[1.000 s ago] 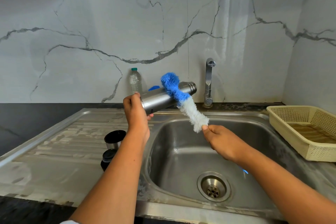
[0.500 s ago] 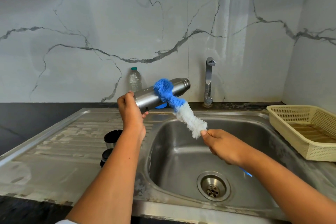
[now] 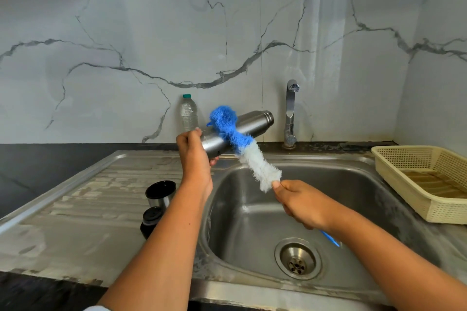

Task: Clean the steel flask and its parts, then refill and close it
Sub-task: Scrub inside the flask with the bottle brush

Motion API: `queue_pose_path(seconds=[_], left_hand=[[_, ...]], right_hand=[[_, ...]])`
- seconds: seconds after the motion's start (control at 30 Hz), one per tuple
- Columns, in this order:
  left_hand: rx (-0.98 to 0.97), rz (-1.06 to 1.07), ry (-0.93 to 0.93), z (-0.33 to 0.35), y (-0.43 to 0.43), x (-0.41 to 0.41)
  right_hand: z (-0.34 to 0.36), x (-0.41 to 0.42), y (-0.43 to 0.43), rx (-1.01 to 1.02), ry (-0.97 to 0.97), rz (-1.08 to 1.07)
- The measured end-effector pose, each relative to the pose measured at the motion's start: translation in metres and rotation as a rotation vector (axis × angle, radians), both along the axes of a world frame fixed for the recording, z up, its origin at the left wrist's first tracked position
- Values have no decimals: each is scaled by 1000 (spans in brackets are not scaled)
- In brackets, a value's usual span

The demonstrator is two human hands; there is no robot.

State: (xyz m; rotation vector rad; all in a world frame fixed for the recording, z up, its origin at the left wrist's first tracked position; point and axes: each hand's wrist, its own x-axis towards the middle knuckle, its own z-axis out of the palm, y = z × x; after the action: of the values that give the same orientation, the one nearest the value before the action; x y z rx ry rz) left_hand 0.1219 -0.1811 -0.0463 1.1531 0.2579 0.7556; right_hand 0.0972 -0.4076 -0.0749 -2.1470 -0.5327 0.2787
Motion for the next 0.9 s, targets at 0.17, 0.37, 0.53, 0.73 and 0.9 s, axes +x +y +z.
queue_pose_path(seconds=[0.17,0.37,0.53,0.73,0.9], left_hand=[[-38,29,-4,2,7,-1],[-7,-46,3,-3,-3,3],[-90,-49,-3,-2,12,2],[-224,-174,-18,1,1,3],[-375,-190,-29,2,12,4]], right_hand=[[-1,-2,-6,-30,-1,26],[1,-5,7,-8,-10,36],[1,-11,-1,-96,-33,86],[6,-10,12,-79,-88,67],[2,-15,2,-65,39,103]])
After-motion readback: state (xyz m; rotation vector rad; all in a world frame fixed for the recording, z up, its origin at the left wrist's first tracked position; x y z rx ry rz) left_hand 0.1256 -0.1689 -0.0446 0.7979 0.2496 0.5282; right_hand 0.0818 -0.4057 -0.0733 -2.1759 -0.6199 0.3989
